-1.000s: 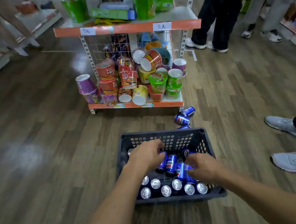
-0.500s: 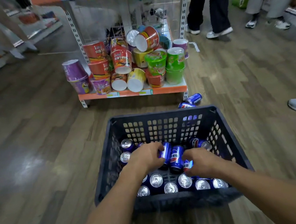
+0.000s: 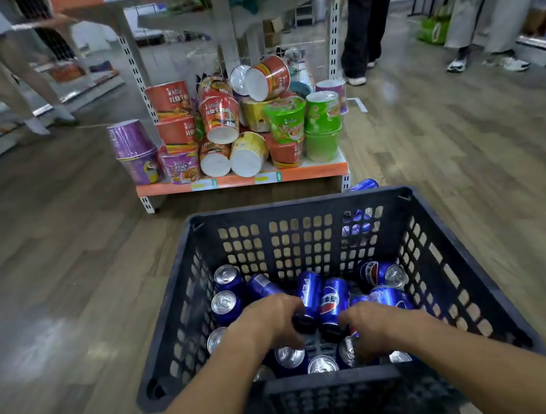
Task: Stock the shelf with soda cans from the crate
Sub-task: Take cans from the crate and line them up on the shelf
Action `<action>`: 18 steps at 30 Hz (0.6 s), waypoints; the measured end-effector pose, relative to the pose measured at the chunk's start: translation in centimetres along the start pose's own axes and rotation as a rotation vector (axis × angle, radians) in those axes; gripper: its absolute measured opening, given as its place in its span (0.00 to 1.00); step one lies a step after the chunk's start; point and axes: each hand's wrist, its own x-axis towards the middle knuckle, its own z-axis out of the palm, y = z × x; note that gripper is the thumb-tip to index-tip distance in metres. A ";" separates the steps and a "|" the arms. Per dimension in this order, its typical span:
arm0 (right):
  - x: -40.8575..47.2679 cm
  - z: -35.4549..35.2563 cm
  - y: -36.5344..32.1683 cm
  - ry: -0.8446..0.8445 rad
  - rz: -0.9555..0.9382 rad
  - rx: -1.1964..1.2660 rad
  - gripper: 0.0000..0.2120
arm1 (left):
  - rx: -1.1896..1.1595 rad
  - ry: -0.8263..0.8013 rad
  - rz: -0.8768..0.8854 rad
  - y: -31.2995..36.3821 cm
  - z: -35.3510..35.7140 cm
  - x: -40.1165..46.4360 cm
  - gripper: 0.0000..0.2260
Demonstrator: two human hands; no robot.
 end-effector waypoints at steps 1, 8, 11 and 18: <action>0.3 0.2 0.1 -0.009 -0.001 -0.016 0.25 | 0.008 -0.019 0.003 0.1 0.4 0.3 0.28; 1.6 0.7 -0.3 -0.094 -0.020 -0.103 0.31 | 0.188 -0.239 -0.050 0.5 2.9 2.2 0.39; 2.3 0.6 -0.5 -0.147 -0.029 -0.201 0.36 | 0.362 -0.283 -0.057 0.2 3.0 2.5 0.37; 3.5 1.1 -1.1 -0.247 -0.074 -0.372 0.32 | 0.543 -0.247 -0.027 0.5 3.9 3.3 0.25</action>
